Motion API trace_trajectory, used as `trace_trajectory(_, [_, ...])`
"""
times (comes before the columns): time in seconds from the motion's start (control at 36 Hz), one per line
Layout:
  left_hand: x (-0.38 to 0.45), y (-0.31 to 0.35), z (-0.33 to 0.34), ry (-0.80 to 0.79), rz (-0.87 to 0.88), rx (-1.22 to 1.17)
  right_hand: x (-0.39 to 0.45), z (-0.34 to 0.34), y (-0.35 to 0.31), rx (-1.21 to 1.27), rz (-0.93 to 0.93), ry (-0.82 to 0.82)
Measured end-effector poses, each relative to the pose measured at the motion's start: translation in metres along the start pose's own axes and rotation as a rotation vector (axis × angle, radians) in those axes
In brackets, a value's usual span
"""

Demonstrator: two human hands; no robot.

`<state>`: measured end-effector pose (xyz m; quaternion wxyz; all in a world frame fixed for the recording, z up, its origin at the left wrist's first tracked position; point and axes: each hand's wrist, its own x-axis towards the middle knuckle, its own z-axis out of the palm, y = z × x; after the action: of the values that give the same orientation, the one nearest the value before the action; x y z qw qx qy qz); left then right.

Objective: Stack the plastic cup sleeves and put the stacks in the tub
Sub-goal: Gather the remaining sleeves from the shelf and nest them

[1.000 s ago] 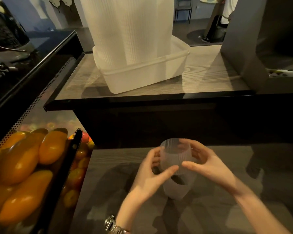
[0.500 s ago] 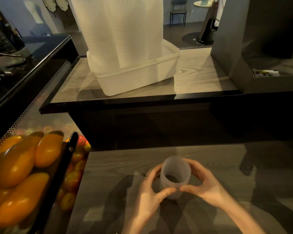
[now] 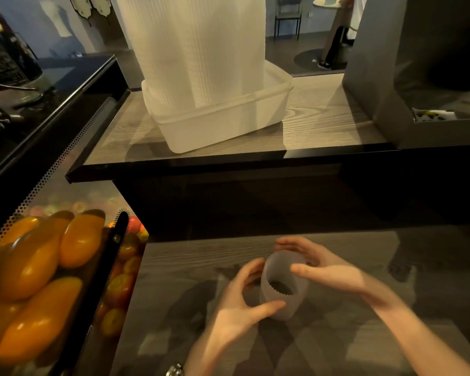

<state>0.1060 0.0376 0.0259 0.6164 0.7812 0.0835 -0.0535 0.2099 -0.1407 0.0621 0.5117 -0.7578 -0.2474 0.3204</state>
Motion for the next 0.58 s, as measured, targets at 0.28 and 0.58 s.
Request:
trace_trajectory(0.28, [0.03,0.001,-0.057,0.175,0.012,0.006,0.089,0.001,-0.025,-0.122,0.012,-0.125])
trace_trajectory(0.58, [0.11,0.003,-0.154,0.575,-0.063,0.127,0.193,0.024,-0.044,-0.266,0.204,-0.118])
